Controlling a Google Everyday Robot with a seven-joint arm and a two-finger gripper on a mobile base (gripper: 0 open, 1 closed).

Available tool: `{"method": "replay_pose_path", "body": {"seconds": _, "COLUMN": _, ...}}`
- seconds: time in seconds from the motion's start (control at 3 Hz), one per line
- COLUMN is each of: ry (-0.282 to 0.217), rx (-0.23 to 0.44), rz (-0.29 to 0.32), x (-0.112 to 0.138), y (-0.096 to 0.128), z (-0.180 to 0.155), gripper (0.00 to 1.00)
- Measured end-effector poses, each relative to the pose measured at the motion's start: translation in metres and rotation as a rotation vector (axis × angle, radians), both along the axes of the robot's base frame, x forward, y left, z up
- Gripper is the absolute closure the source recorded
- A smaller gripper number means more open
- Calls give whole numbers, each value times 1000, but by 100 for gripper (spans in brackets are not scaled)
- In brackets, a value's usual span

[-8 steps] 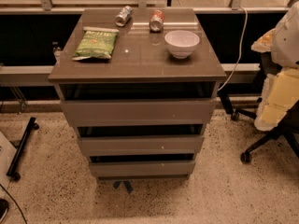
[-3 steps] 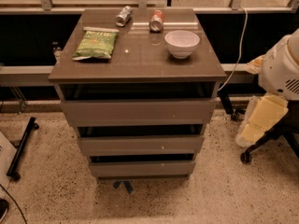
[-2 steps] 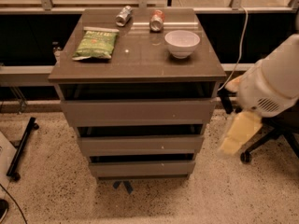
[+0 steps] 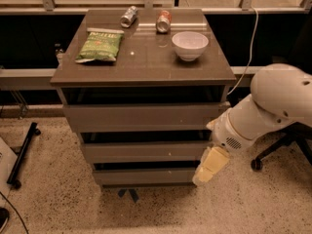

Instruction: Open middle drawer

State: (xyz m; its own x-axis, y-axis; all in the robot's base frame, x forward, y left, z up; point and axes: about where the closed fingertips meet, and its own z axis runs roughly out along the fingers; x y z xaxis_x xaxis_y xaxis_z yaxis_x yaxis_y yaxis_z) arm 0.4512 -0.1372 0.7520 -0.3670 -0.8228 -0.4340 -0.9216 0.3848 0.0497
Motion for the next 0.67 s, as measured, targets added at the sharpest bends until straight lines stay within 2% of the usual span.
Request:
{"method": "replay_pose_path", "body": {"seconds": 0.33, "ry": -1, "rx": 5, "rz": -4, "x": 3, "y": 0, "z": -5, "gripper": 0}}
{"method": "replay_pose_path", "body": {"seconds": 0.67, "ry": 30, "rx": -42, "rz": -66, "x": 11, "y": 6, "z": -43, "gripper": 0}}
